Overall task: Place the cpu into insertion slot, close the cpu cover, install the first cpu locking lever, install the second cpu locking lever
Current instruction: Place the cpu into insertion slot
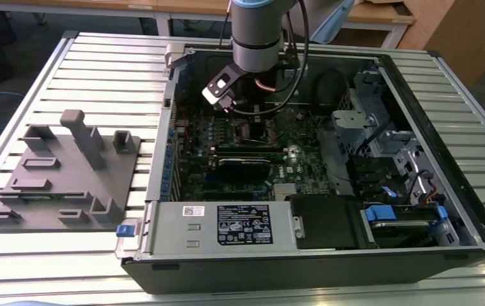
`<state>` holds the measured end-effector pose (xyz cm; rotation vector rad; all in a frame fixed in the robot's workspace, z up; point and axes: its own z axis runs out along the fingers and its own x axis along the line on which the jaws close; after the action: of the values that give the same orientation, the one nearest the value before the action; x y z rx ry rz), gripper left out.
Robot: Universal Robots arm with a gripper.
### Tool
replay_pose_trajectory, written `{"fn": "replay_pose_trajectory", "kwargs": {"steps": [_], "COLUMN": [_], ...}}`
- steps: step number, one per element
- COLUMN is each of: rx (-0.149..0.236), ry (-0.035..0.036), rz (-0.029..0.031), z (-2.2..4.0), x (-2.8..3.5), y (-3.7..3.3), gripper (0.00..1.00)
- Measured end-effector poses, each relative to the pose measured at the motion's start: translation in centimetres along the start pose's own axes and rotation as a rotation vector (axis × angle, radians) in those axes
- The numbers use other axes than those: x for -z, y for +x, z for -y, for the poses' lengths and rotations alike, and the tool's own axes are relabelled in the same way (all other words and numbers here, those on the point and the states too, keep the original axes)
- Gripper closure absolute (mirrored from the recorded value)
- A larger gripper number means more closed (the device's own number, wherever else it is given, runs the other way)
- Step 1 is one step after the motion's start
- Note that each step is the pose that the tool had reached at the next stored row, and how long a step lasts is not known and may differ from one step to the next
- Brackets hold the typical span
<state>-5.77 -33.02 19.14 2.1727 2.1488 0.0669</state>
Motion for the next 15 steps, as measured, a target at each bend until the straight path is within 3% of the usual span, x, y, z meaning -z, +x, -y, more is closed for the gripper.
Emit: {"fn": "replay_pose_trajectory", "kwargs": {"steps": [15], "rx": [0.000], "ry": [0.0000], "rz": [0.0000], "z": [0.00], "x": [-0.03], "y": [0.00], "gripper": [0.46]}}
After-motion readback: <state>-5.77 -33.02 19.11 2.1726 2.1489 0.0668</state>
